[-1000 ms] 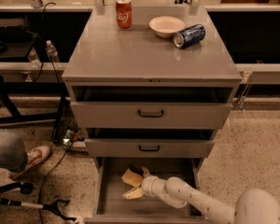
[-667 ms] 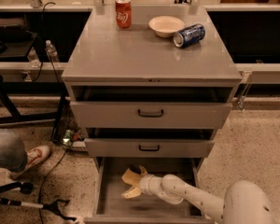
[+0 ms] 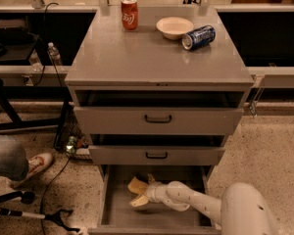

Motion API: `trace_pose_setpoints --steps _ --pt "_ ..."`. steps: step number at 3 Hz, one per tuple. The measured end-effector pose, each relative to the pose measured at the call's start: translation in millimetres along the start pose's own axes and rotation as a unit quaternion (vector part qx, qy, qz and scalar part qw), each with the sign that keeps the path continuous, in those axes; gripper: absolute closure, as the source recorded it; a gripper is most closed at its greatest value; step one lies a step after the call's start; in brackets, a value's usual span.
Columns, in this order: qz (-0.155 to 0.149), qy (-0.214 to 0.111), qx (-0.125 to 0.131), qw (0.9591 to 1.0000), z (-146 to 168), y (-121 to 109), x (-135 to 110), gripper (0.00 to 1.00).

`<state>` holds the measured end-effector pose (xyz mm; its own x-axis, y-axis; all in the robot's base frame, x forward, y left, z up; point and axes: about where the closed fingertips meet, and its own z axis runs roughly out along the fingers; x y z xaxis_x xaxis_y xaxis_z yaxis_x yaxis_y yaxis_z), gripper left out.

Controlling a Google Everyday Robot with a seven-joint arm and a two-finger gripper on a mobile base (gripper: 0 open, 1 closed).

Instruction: Pick sponge from bottom drawer and place on counter

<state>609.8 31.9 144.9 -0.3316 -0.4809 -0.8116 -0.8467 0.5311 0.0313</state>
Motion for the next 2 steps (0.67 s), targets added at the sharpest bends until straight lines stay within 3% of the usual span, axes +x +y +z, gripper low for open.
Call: trace_pose_setpoints --steps 2 --pt "0.008 0.017 -0.008 0.9998 17.7 -4.0 16.5 0.46"
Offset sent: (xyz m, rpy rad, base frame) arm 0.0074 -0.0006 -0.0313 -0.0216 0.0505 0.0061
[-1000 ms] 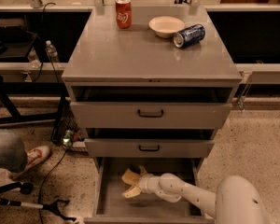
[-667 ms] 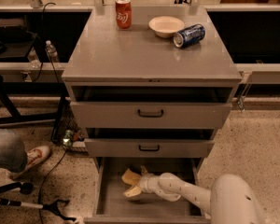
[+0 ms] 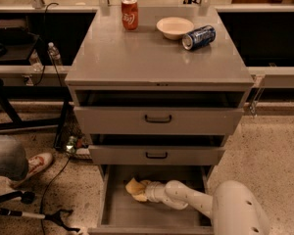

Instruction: Pick sponge from bottom drawer and place on counter

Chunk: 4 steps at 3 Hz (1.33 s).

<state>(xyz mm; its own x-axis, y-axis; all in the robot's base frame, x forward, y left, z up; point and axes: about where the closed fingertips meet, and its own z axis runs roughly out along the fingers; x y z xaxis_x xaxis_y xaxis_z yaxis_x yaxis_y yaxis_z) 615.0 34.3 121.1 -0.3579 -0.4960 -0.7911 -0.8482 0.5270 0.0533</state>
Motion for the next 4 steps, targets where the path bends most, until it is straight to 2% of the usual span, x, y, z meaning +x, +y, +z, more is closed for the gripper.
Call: trace_pose_setpoints --steps 1,2,3,4 --pt "0.001 -0.008 -0.011 0.9999 -4.8 5.0 -1.9 0.77" --pt "0.006 -0.04 -0.043 0.9983 -38.5 10.2 -12.5 0.99" --pt "0.023 -0.101 -0.069 0.9922 -112.3 -15.3 -33.9 1.0" --pt "0.02 -0.16 -0.101 0.9816 -156.8 -16.1 -55.4 1.0"
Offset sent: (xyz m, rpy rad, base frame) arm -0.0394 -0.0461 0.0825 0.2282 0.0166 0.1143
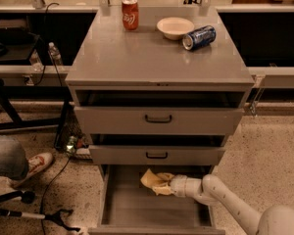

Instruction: Pick sponge from bottom drawer and place on counter

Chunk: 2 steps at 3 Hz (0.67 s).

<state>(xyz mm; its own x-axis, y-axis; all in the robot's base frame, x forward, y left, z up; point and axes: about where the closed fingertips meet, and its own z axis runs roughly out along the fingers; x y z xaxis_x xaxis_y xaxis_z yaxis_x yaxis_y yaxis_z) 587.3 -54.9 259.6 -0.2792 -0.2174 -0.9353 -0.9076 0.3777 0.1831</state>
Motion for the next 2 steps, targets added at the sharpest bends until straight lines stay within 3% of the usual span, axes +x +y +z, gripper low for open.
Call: trace_pose_setpoints --steps 1,2 --pt "0.001 -0.014 -0.045 0.9989 0.0 24.1 -6.5 1.0" --pt "-0.018 -0.013 -0.034 0.9992 -13.0 32.8 -20.3 1.0"
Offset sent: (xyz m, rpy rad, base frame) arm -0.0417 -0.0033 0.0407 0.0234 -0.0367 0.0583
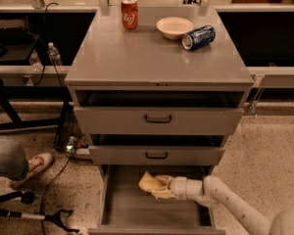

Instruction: Pick sponge from bottom drawer and place on counter

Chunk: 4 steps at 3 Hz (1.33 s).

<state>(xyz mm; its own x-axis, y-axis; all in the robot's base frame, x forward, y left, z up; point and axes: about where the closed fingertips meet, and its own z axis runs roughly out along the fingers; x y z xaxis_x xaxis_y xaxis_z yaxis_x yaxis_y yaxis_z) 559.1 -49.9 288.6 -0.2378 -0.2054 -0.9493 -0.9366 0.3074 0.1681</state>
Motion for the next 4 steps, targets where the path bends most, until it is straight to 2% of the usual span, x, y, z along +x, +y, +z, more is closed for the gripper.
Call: trace_pose_setpoints --steps 1,2,3,4 --pt "-0.04 0.014 0.035 0.9985 -31.2 16.1 -30.9 1.0" --pt "-0.1 0.009 0.068 0.9926 -62.1 50.1 -73.1 1.0" --pt "-0.159 0.002 0.084 0.9837 -89.9 87.7 -118.6 1.0" --pt "-0.183 0.001 0.077 0.9801 -103.7 103.3 -141.3 1.0"
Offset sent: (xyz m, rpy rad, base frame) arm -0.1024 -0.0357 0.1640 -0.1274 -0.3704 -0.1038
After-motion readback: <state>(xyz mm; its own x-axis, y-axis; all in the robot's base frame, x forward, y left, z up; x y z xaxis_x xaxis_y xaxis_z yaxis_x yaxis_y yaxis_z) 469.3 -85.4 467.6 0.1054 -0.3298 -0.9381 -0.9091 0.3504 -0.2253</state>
